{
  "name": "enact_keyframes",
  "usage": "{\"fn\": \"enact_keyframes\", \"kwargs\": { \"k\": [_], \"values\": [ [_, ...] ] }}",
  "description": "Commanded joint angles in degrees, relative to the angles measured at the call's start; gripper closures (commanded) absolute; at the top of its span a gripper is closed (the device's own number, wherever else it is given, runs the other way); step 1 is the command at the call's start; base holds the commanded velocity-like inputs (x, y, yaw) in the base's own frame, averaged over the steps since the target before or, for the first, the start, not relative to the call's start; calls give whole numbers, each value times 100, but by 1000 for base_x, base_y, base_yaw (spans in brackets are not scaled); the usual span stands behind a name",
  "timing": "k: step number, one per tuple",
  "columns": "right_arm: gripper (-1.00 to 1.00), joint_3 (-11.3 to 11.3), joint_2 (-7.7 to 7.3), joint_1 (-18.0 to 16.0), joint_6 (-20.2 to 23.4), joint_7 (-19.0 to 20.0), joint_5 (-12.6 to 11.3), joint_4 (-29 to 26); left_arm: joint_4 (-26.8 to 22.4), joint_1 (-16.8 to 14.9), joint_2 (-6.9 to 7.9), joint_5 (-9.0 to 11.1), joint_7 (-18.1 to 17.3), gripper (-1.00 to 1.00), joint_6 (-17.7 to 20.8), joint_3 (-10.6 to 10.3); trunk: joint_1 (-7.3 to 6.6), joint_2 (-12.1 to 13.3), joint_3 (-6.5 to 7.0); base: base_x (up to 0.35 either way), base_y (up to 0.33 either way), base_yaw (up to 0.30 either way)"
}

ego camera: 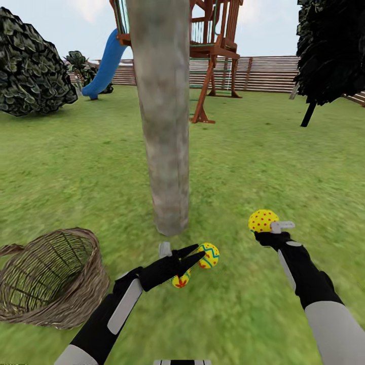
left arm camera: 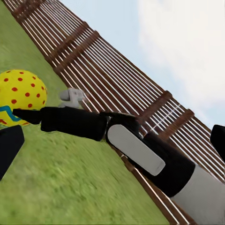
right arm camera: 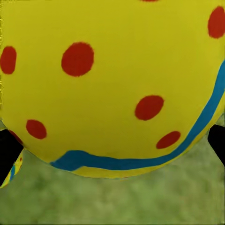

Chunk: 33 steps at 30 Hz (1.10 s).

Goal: Take the three Easter eggs out of the wicker basket on the lawn in the garden, then place them on the lawn next to a single tree (choose any tree) so that all three eggs are next to the same tree and none are left in the basket.

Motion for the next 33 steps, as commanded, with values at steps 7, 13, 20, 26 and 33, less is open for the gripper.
{"fn": "enact_keyframes", "kwargs": {
  "k": [7,13,20,26,33],
  "values": [
    [100,92,65,0,-621,-461,52,305,9,-6,-18,44,-4,-100,10,-9,1,-2,-10,226,-243,294],
    [100,92,92,0,-725,-473,34,363,19,0,-32,49,-4,-100,-89,-27,1,-2,-10,69,-220,242],
    [100,92,122,0,-724,-464,15,360,266,-3,-54,142,-13,-100,-394,-18,1,-2,-17,-23,-113,121],
    [100,142,318,0,-722,-471,38,523,273,-2,-56,144,-12,-100,-394,-8,1,-2,-38,-84,-322,271],
    [100,1189,304,-9,-745,-471,264,1214,249,0,-54,144,-12,-100,-394,-11,1,-2,-59,-7,-338,231]
  ]
}}
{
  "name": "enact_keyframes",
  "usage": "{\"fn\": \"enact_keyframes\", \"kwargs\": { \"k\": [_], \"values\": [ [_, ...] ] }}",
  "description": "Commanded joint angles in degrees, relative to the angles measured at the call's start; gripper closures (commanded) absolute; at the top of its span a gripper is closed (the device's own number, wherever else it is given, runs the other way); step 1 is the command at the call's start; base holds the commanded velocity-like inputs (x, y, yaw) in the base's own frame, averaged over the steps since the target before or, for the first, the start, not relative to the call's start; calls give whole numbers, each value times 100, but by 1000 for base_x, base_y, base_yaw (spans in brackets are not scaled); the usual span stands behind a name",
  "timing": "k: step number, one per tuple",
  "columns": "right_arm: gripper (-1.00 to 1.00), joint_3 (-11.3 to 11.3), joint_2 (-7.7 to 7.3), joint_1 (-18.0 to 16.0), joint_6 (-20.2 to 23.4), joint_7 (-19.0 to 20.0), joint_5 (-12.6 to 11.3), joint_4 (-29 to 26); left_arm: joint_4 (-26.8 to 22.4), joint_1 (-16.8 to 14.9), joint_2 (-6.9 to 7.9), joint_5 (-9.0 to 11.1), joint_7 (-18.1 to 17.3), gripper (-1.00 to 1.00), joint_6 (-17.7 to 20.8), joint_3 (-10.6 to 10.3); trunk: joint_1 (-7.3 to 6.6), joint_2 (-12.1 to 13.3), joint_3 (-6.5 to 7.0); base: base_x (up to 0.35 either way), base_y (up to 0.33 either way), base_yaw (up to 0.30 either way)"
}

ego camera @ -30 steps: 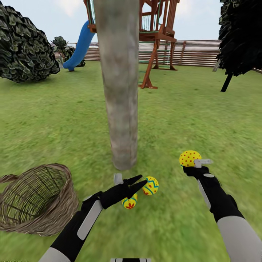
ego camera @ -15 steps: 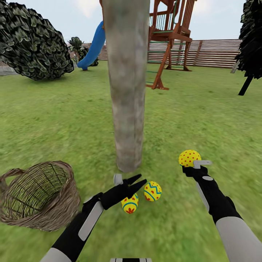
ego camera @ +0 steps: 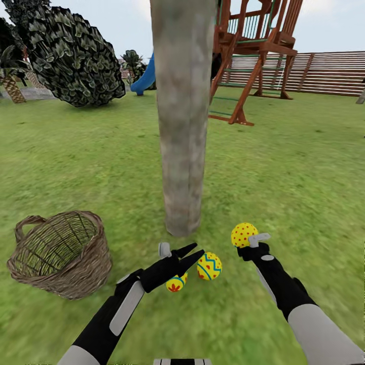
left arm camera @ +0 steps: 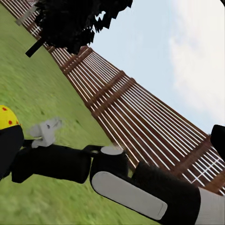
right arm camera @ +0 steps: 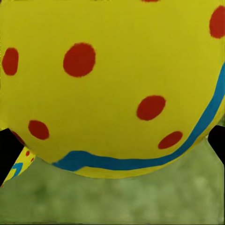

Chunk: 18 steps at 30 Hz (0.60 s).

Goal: Take the three Easter eggs out of the wicker basket on the lawn in the garden, then place them on the lawn next to a single tree (choose any tree) so that all three eggs are next to the same tree and none are left in the basket.

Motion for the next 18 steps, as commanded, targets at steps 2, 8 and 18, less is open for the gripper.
{"fn": "enact_keyframes", "kwargs": {
  "k": [2,8,18],
  "values": [
    [100,380,-8,-1,-3,-11,390,25,-6,-4,-2,52,-9,-100,60,-10,-1,-2,-5,0,-345,27],
    [100,539,-8,-1,-20,-1,511,36,33,-4,-2,63,-24,-100,53,-19,-1,-2,-6,48,-218,3],
    [100,543,10,-1,-22,-7,488,64,35,-4,-2,299,-9,-100,60,-20,-1,-2,-6,1,-118,214]
  ]
}}
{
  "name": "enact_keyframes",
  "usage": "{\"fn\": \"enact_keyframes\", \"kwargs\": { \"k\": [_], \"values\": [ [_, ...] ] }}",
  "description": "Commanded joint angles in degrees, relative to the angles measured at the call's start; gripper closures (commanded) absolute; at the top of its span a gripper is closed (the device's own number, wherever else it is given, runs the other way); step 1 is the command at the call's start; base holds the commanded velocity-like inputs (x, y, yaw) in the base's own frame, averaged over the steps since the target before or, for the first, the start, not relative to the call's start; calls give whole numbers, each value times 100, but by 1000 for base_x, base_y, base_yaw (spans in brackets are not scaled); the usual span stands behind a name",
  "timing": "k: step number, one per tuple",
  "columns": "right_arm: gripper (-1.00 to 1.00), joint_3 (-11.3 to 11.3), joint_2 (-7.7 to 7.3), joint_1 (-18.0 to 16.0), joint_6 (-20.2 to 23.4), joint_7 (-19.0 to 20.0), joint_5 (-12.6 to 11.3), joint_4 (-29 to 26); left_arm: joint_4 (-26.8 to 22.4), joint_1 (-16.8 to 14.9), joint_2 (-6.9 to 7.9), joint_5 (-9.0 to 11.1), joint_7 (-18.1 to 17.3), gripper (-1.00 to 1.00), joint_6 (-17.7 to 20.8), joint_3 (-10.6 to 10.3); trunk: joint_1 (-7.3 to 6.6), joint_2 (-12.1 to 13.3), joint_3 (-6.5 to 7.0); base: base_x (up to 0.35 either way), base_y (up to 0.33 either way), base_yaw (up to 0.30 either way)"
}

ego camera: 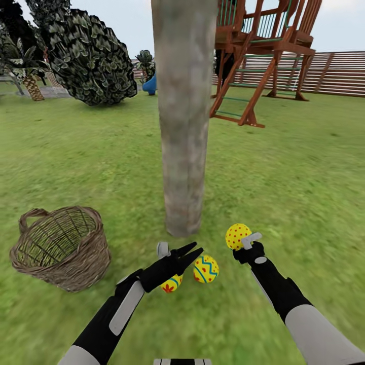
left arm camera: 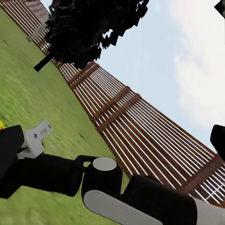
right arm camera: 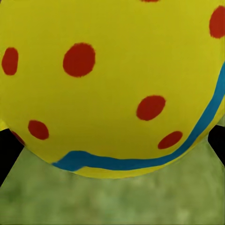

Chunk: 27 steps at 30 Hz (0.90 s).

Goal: Take the three Easter eggs out of the wicker basket on the lawn in the garden, then place them on the lawn next to a single tree (choose any tree) so that all three eggs are next to the same tree and none are left in the basket.

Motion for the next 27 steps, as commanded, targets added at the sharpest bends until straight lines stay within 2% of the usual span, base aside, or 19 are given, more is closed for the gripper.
{"fn": "enact_keyframes", "kwargs": {
  "k": [1,4,9,23,25,27],
  "values": [
    [100,29,-8,-1,40,-20,45,-1,2,-6,0,52,-8,-100,60,-6,-1,-2,-5,0,-339,292],
    [100,29,-9,-1,-47,-20,46,10,10,-4,0,52,-5,-100,56,-6,-1,-2,-5,103,-290,293],
    [100,-2,-19,-1,-40,16,3,-2,14,-4,0,53,-18,-100,33,-6,-1,-2,-5,15,-28,114],
    [100,-22,-9,-4,-41,-36,-21,-3,11,-4,-1,46,-8,-100,25,-14,35,-21,-315,0,0,1],
    [100,-21,10,-35,-33,-353,-33,305,8,-5,-3,45,-8,-100,25,-17,40,-23,-359,0,0,0],
    [100,-20,164,-142,-63,-679,-27,961,10,-5,-5,47,-8,-100,25,-21,45,-26,-403,0,0,0]
  ]
}}
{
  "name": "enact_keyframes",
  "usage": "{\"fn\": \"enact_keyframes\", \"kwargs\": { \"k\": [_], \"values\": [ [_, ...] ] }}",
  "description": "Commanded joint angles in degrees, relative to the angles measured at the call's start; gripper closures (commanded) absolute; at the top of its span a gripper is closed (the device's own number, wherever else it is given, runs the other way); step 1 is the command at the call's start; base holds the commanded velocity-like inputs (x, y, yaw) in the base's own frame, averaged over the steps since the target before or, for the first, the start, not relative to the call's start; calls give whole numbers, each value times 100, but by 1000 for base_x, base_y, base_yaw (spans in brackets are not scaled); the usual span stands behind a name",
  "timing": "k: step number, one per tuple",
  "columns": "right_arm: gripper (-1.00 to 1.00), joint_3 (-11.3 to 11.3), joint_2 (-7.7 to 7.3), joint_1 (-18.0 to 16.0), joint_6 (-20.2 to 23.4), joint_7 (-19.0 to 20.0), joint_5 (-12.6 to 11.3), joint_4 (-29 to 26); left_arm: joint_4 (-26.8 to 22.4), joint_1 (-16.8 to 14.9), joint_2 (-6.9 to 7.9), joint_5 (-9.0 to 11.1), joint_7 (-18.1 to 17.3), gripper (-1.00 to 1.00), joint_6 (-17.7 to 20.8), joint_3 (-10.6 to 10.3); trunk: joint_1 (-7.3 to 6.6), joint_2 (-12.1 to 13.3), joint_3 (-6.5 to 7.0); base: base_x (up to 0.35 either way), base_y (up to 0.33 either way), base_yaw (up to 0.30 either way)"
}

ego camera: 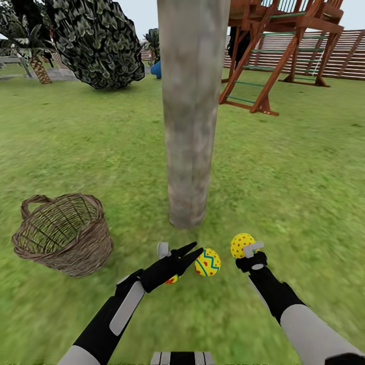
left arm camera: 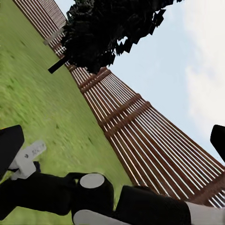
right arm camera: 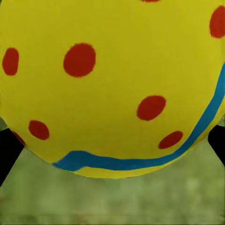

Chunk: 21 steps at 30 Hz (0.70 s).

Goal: Take the three Easter eggs out of the wicker basket on the lawn in the garden, then place them on the lawn next to a single tree (choose any tree) so that all three eggs are next to the same tree and none are left in the basket.

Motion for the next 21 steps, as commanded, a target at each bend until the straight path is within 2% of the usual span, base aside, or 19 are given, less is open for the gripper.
{"fn": "enact_keyframes", "kwargs": {
  "k": [1,3,4,5,6,8,10,15,21],
  "values": [
    [100,38,71,-128,-7,-81,43,273,2,-2,-1,57,-9,-100,60,-7,1,-4,-27,0,0,0],
    [100,31,152,-494,-320,-125,26,1049,2,-2,-3,57,-9,-100,60,-7,6,-6,-71,0,0,0],
    [100,23,176,-801,-461,-132,2,1597,2,-2,-3,56,-9,-100,60,-8,9,-8,-93,0,0,0],
    [100,10,186,-1067,-578,-135,-118,2003,2,-5,-3,56,-9,-100,60,-8,11,-9,-116,0,0,0],
    [100,6,189,-1175,-630,-136,-247,2159,1,-5,-3,55,-9,-100,60,-8,14,-10,-138,0,0,0],
    [100,3,195,-1336,-670,-142,-412,2317,0,-2,-3,55,-9,-100,60,-8,19,-13,-182,0,0,0],
    [100,3,194,-1434,-648,-156,-451,2365,-5,-3,-6,55,-9,-100,60,-8,24,-16,-226,0,0,0],
    [100,1,279,-1463,-663,-210,-459,2443,-4,-2,-12,62,-9,-100,60,-118,37,-22,-337,0,0,0],
    [100,10,295,-1464,-693,-179,-422,2364,-1,-2,-12,63,-9,-100,60,-131,52,-30,-470,0,0,0]
  ]
}}
